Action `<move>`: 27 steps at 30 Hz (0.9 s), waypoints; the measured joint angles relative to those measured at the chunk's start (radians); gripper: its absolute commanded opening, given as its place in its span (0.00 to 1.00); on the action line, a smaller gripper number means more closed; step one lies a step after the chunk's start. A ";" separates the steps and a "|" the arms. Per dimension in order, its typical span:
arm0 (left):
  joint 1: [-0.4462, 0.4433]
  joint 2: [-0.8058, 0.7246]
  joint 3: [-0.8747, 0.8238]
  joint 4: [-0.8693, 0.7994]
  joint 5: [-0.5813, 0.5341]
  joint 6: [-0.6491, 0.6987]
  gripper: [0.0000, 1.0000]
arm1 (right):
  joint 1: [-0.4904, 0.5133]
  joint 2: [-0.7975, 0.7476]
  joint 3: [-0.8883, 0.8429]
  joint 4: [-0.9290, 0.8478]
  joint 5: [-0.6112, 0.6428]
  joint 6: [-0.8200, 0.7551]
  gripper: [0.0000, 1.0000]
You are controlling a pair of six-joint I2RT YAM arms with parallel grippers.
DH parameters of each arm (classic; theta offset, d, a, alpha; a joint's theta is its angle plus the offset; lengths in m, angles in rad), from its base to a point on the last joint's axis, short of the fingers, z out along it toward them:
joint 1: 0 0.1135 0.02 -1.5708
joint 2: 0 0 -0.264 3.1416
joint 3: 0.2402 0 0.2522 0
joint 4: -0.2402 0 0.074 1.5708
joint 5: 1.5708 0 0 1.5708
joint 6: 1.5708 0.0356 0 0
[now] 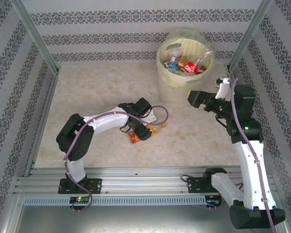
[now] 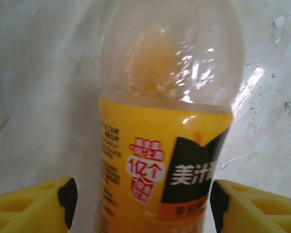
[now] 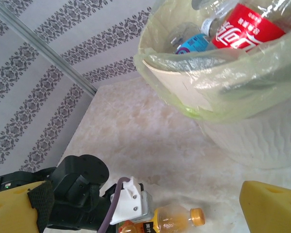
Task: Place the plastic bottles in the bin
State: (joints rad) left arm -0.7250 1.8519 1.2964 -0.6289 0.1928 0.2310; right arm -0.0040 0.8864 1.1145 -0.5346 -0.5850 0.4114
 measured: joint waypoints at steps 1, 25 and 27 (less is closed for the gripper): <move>-0.002 0.003 0.000 0.000 -0.004 0.000 0.65 | 0.000 0.000 -0.004 0.000 0.000 0.005 0.98; -0.035 0.075 0.014 -0.017 0.013 -0.033 0.60 | 0.000 -0.088 -0.072 -0.024 -0.013 0.111 0.98; -0.035 0.075 0.021 -0.021 0.015 -0.036 0.55 | 0.000 -0.092 -0.075 -0.023 -0.016 0.114 0.98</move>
State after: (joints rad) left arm -0.7601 1.9270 1.3170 -0.6498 0.2077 0.1947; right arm -0.0040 0.7948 1.0393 -0.5575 -0.6010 0.5255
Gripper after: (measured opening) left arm 0.586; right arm 0.980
